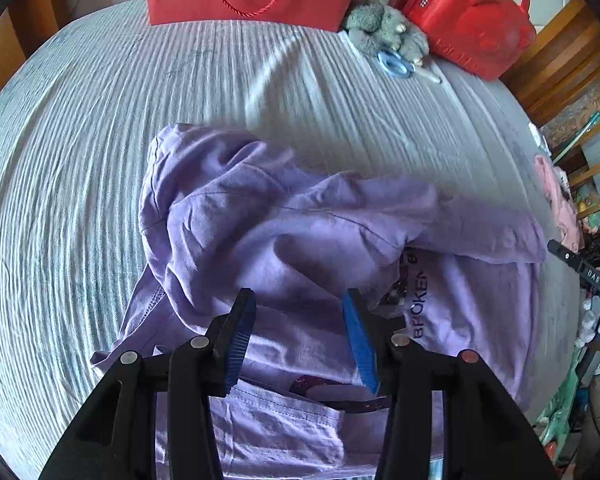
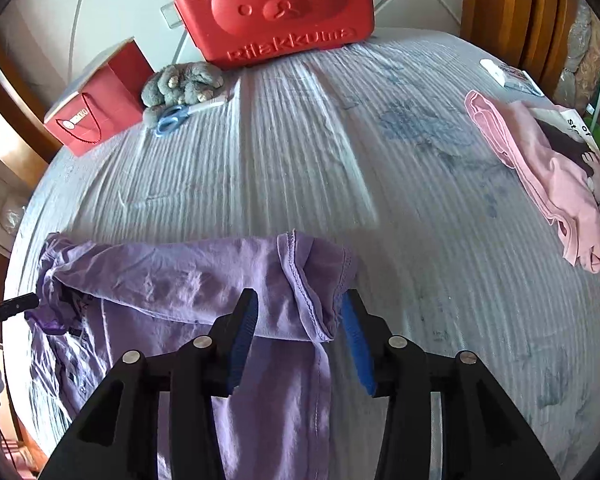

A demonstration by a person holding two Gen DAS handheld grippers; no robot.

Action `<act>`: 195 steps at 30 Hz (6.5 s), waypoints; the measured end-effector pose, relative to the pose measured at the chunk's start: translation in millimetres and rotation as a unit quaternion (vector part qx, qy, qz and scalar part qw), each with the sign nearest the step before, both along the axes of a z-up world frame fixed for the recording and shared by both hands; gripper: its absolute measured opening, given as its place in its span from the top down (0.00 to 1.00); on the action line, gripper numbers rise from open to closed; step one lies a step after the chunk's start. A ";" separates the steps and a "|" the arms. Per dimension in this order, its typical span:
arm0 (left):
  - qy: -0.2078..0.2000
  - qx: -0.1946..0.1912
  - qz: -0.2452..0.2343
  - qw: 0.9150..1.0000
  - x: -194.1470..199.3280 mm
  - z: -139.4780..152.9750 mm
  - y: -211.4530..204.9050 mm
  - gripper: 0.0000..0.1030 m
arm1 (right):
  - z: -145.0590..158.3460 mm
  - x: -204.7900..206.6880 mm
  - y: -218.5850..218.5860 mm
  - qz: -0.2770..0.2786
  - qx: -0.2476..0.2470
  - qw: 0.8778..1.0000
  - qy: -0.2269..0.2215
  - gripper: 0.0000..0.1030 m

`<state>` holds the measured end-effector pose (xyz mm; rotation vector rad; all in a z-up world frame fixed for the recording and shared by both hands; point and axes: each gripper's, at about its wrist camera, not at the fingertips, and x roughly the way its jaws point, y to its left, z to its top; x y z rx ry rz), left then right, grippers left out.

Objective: Fold clothes

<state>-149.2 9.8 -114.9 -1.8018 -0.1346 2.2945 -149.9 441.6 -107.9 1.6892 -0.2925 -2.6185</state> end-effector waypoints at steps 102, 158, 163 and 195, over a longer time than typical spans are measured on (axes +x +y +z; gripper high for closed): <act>0.119 -0.044 -0.044 0.991 124.5 66.0 -109.0 0.97 | 23.6 260.6 -57.4 0.034 0.076 0.997 0.003 0.93; 0.102 -0.091 -0.038 0.990 93.7 31.5 -102.7 0.54 | 4.0 169.4 2.3 -0.043 0.032 0.998 -0.012 0.59; 0.079 -0.093 -0.017 0.992 111.9 10.0 -98.7 0.54 | -28.6 173.9 -4.3 -0.024 -0.001 0.999 -0.037 0.60; 0.110 -0.089 -0.041 0.989 70.4 23.2 -68.4 0.83 | -17.7 172.0 -8.6 -0.018 0.055 0.998 -0.036 0.94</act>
